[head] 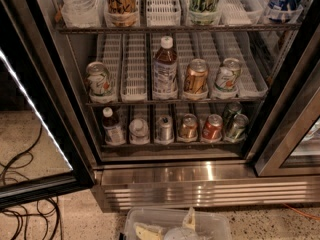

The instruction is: Pick water bottle from bottom shelf of fridge

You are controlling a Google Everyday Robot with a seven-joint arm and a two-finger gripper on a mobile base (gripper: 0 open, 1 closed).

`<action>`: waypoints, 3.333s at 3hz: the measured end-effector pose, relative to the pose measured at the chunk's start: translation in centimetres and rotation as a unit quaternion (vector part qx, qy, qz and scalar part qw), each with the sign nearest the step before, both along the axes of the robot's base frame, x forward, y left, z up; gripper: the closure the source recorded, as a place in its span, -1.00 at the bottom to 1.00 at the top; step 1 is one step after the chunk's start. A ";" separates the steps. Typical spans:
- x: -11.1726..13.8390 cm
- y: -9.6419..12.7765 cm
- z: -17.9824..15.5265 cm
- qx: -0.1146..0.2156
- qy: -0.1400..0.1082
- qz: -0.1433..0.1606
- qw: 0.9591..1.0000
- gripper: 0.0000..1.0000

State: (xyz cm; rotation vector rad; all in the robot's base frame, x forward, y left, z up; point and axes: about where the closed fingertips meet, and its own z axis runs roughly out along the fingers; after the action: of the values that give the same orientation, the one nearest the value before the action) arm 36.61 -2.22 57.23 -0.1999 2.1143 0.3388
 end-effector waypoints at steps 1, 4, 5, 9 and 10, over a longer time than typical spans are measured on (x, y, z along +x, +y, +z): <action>1.7 0.2 1.1 0.003 -0.033 0.000 0.999 -1.00; 13.0 2.1 7.8 -0.004 -0.158 0.001 0.987 -1.00; 13.2 2.6 7.5 -0.002 -0.158 0.006 0.987 -1.00; 19.1 8.1 7.7 0.030 -0.252 0.011 0.967 -1.00; 19.7 8.8 7.5 0.036 -0.262 0.014 0.964 -1.00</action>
Offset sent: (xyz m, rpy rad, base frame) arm 0.1030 -0.0099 0.0701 0.0119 -0.2932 -0.0358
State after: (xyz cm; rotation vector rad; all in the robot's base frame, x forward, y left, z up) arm 56.33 6.63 64.74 -0.2460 1.5747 0.3354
